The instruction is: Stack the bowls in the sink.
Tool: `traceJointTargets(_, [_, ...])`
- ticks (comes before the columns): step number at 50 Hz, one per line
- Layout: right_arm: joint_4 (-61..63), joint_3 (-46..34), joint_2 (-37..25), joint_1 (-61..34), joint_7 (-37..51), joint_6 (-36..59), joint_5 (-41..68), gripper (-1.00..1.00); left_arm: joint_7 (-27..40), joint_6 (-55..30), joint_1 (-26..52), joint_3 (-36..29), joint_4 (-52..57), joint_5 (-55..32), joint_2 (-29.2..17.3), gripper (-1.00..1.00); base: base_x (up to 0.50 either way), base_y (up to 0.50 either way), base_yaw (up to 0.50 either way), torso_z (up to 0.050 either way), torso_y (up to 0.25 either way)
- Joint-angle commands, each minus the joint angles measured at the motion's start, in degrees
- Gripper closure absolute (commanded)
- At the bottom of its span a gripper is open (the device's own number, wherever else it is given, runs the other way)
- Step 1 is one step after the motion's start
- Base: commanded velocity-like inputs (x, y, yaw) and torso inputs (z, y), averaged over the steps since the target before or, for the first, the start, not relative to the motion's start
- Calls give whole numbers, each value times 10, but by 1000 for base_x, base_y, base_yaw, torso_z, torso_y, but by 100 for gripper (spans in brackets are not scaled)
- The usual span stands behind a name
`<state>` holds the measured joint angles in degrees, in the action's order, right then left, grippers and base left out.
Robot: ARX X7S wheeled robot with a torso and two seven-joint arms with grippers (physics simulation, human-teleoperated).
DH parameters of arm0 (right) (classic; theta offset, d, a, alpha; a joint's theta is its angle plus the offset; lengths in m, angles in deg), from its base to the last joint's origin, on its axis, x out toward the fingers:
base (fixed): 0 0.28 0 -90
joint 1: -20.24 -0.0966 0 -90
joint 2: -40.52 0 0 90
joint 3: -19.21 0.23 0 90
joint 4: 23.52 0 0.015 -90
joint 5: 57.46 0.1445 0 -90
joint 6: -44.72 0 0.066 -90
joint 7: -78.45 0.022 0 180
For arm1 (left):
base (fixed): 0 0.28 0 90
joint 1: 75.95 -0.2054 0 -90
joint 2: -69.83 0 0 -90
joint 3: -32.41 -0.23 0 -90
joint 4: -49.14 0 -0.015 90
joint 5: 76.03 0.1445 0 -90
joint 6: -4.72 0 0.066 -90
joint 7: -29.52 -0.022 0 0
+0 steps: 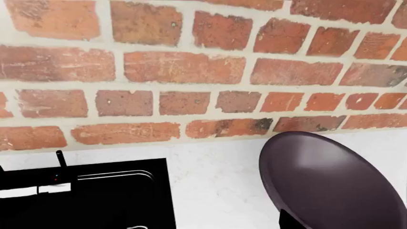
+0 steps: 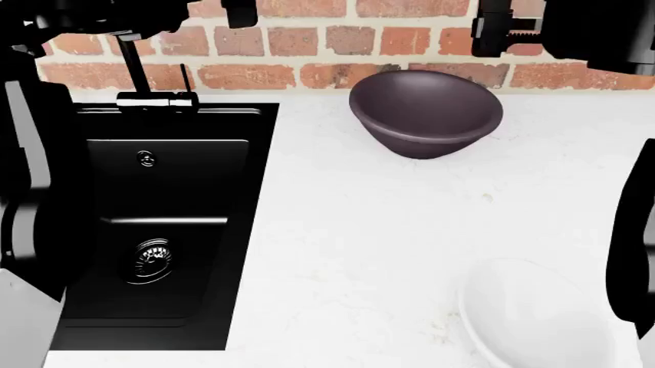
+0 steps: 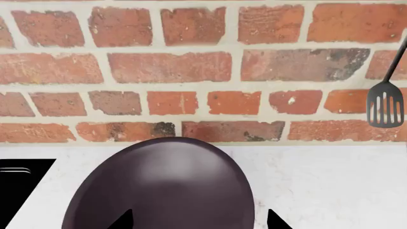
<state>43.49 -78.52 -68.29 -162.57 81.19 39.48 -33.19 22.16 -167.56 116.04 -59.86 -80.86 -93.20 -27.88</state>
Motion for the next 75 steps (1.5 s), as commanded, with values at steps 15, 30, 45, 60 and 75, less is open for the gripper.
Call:
traceJointTargets(15, [-168, 181, -4, -3, 225, -7, 132, -100, 549, -65, -80, -58, 154, -748, -142, -100, 0, 0, 0, 0, 0])
traceJointTargets(30, [-509, 223, 15, -107, 212, -273, 69, -100, 537, -36, -83, -87, 159, -760, -146, -100, 0, 0, 0, 0, 0])
traceJointTargets(45, [-519, 328, 40, -71, 216, -309, -57, -100, 525, -18, -86, -103, 161, -761, -151, -100, 0, 0, 0, 0, 0])
traceJointTargets(60, [-519, 359, 57, -52, 194, -314, -149, -100, 527, -7, -86, -116, 163, -771, -157, -100, 0, 0, 0, 0, 0])
traceJointTargets(75, [-520, 400, 71, -18, 187, -322, -196, -100, 524, 1, -89, -129, 162, -776, -160, -100, 0, 0, 0, 0, 0])
